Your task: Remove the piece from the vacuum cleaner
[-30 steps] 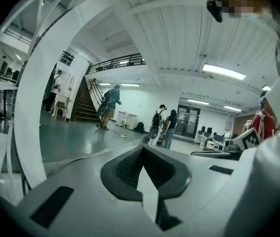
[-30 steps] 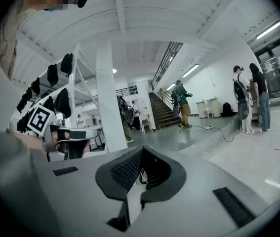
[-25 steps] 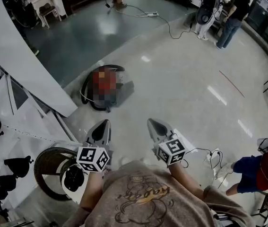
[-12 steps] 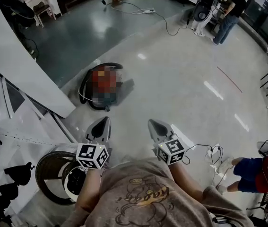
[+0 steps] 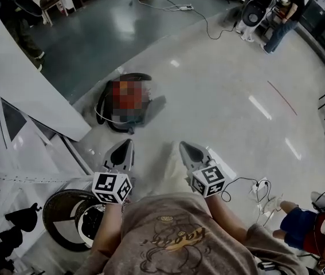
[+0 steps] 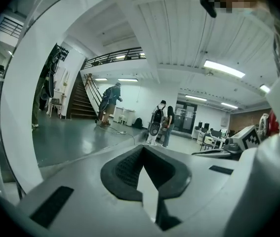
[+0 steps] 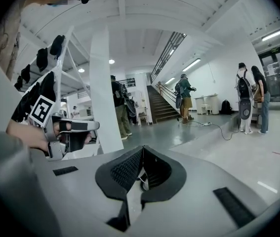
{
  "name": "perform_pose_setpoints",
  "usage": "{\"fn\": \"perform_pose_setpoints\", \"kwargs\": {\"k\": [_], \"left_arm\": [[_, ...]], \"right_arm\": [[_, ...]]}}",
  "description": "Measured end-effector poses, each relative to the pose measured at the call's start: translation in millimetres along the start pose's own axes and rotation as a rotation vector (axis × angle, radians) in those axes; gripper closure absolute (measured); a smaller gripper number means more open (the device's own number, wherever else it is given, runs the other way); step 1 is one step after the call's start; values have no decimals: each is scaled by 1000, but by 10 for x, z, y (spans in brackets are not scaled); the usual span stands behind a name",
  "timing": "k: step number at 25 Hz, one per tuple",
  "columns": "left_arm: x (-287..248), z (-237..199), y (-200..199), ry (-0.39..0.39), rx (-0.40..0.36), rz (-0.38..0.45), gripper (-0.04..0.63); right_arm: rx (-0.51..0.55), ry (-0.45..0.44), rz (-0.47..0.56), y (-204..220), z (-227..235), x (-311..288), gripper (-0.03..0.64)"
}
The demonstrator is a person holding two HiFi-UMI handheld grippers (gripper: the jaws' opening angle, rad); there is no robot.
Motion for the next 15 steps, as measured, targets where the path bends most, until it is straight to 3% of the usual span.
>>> {"fn": "perform_pose_setpoints", "kwargs": {"k": [6, 15], "left_arm": [[-533, -235, -73, -40, 25, 9, 592], [-1594, -464, -359, -147, 13, 7, 592]], "right_arm": [[-2, -39, -12, -114, 377, -521, 615], [8, -172, -42, -489, 1209, -1446, 615]]}}
Point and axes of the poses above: the fingertips, and each gripper's own axes: x backward along the fingers, z to its right, y out of its underside, the point moved 2 cm from there along x, backward along the fingers, and after that the axes turned 8 degrees about z, right-handed, at the moved point
